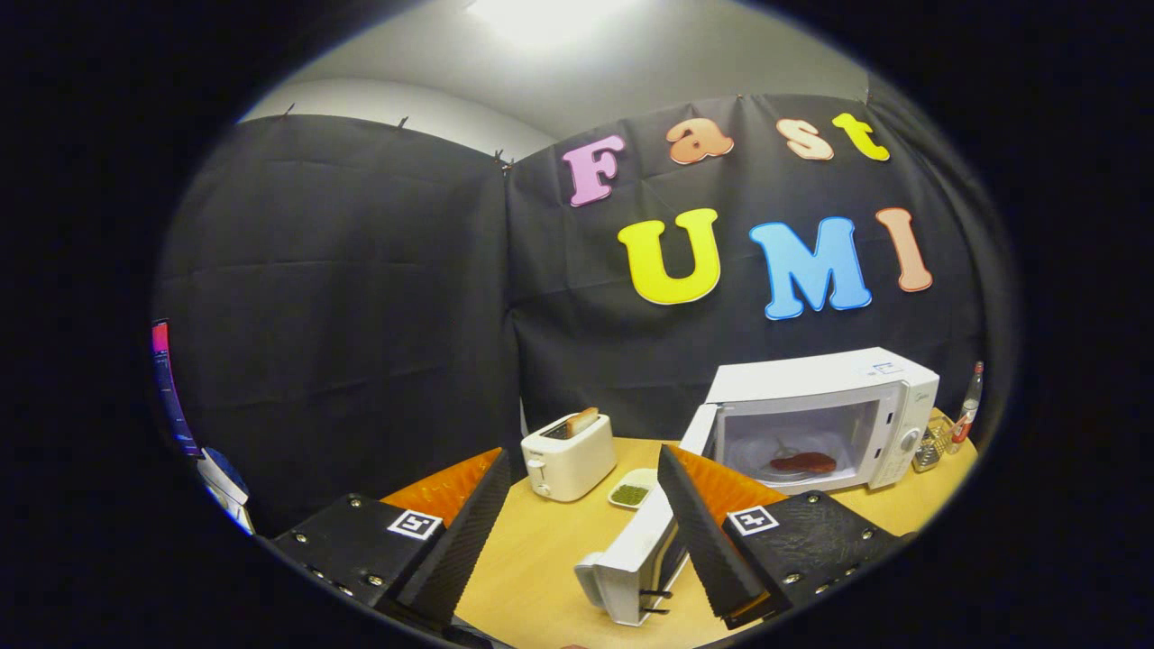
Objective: Open the microwave, put the food inside, and close the microwave door.
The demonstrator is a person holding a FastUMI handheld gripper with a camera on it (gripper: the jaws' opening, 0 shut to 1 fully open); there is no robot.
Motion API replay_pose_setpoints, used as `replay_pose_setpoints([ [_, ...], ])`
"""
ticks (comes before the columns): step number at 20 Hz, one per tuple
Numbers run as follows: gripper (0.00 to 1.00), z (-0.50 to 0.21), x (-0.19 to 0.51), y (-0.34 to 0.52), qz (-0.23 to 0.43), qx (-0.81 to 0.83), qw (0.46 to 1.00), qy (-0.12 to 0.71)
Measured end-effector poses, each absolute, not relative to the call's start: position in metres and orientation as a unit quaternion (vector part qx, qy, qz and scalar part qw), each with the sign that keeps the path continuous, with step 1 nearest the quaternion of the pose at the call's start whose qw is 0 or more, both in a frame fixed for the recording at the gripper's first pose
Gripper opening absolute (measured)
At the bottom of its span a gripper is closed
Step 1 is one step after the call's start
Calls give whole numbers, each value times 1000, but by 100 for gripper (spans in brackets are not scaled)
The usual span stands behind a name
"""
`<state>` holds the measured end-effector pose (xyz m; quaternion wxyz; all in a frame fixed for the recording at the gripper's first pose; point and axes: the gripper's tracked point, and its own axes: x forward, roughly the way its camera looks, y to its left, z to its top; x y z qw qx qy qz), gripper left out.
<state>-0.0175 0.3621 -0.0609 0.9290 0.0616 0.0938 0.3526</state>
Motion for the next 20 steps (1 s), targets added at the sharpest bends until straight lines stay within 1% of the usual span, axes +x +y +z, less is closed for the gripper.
replay_pose_setpoints([
  [6,99,-100,-49,398,392,61,909,128],
  [12,99,-148,-57,413,412,51,895,162],
  [14,92,-158,-53,412,410,45,895,168],
  [15,84,-165,-52,412,409,44,895,175],
  [16,81,-173,-48,410,405,45,895,185],
  [17,71,-179,-46,405,397,44,896,193],
  [18,64,-184,-40,399,386,41,901,196],
  [19,45,-190,-36,396,382,42,901,202],
  [20,36,-193,-35,394,380,42,901,207],
])
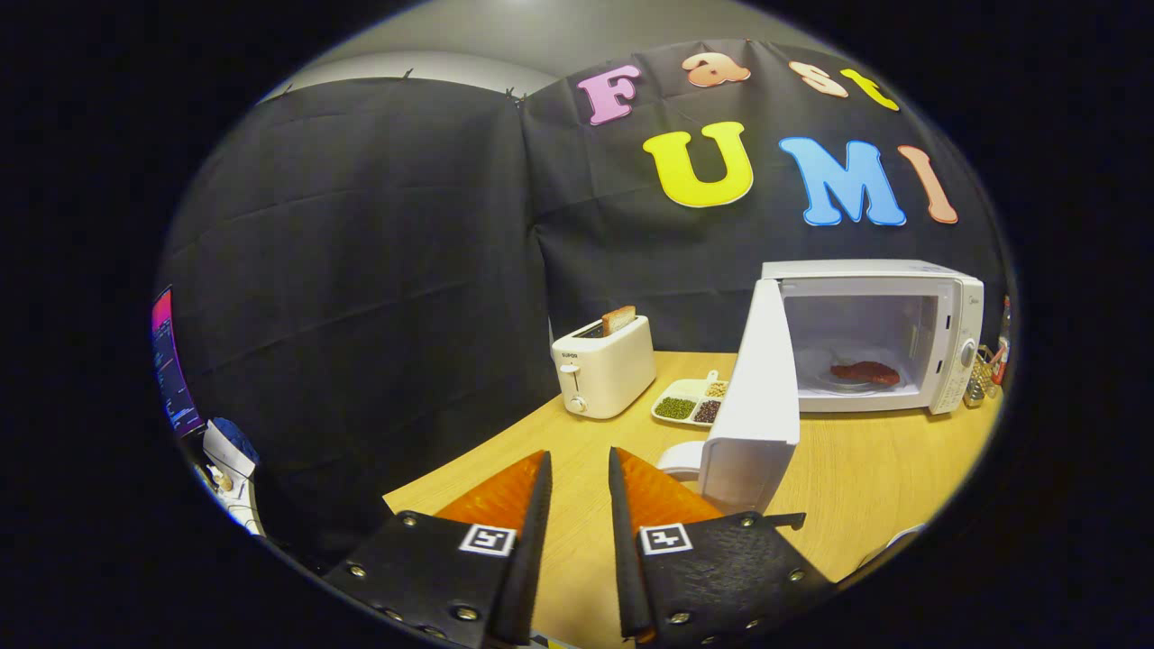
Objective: Open the microwave, put the food inside, and close the microwave door.
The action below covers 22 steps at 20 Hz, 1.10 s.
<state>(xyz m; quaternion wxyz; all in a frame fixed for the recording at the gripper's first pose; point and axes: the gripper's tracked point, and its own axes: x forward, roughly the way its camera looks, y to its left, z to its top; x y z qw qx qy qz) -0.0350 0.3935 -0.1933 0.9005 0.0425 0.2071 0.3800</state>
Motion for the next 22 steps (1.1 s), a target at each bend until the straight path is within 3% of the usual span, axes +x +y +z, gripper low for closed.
replay_pose_setpoints([
  [1,22,-193,-34,394,383,42,899,208],
  [3,19,-192,-36,391,394,27,895,206],
  [4,20,-189,-24,382,369,7,909,195],
  [5,1,-201,-7,396,370,4,908,194],
  [9,1,-194,-19,356,368,0,908,199],
  [22,1,-204,33,253,297,2,927,228],
])
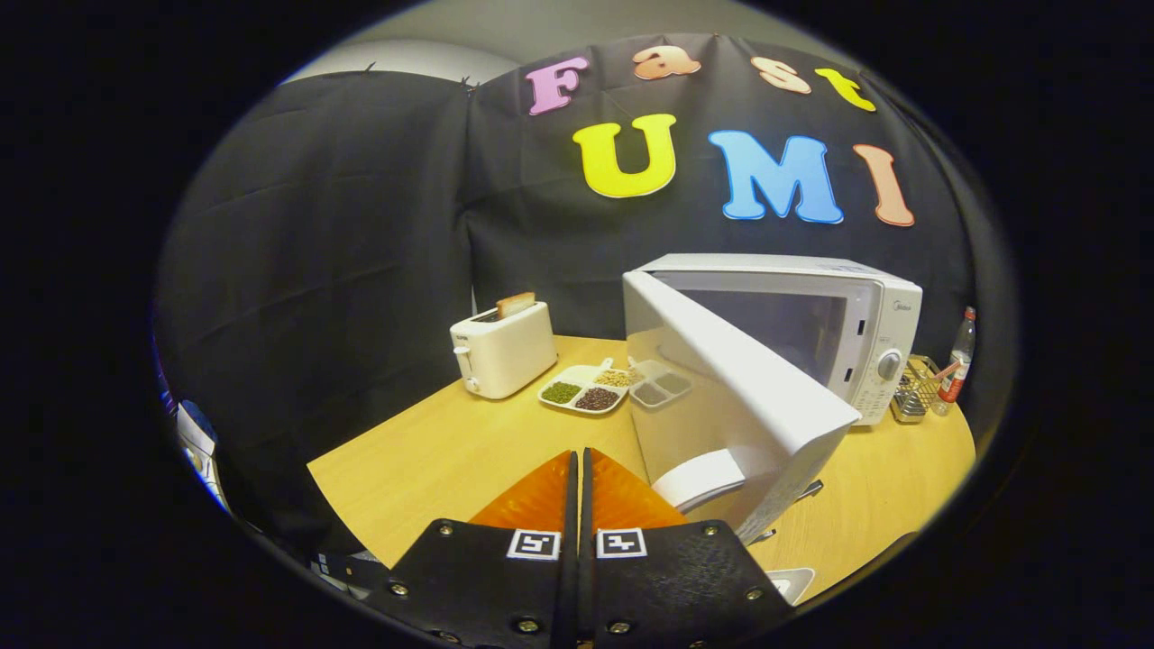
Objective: Open the microwave, put the food inside, and close the microwave door.
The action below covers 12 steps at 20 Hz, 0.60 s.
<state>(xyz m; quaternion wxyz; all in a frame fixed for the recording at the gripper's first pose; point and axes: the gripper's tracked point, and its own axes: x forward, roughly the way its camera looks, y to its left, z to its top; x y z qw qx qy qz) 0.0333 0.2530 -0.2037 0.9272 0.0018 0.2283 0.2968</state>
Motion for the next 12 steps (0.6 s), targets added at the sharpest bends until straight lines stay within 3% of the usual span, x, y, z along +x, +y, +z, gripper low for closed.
replay_pose_setpoints([
  [12,1,-210,114,166,213,22,950,229],
])
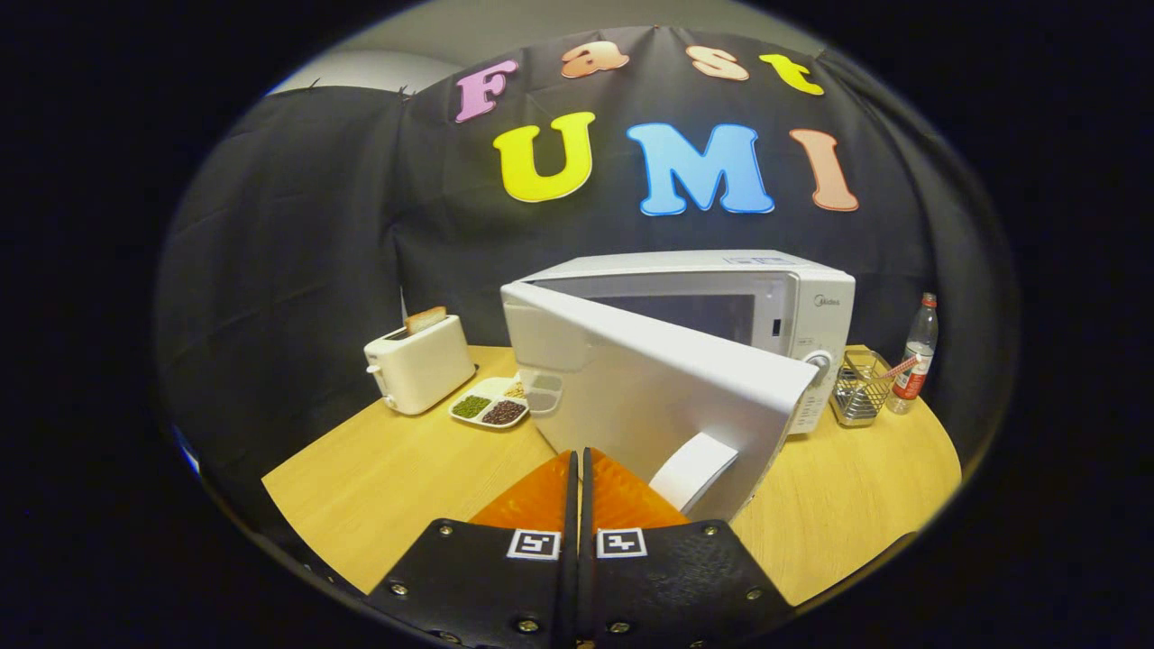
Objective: Open the microwave, put the food inside, and close the microwave door.
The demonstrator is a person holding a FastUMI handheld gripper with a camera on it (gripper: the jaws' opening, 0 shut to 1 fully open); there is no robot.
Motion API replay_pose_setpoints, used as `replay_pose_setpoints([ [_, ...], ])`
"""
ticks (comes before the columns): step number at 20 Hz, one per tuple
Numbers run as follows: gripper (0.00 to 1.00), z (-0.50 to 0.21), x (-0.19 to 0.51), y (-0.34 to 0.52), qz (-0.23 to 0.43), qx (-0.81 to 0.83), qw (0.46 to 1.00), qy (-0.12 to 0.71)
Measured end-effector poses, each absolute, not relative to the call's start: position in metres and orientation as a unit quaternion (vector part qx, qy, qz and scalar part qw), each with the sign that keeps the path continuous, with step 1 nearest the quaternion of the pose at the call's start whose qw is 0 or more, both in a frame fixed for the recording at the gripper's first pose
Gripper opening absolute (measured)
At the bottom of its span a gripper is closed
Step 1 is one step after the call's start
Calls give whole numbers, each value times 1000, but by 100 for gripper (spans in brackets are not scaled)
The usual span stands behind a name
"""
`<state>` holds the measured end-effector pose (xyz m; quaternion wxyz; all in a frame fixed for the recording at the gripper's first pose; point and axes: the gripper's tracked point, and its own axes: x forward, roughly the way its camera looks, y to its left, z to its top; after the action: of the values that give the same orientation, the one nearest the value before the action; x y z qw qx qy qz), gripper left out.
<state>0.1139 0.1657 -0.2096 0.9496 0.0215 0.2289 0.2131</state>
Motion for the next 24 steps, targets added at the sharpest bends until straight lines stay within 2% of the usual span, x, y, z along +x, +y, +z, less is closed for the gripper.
replay_pose_setpoints([
  [12,1,-224,211,108,132,29,964,229],
  [24,1,-247,286,89,90,25,966,239],
])
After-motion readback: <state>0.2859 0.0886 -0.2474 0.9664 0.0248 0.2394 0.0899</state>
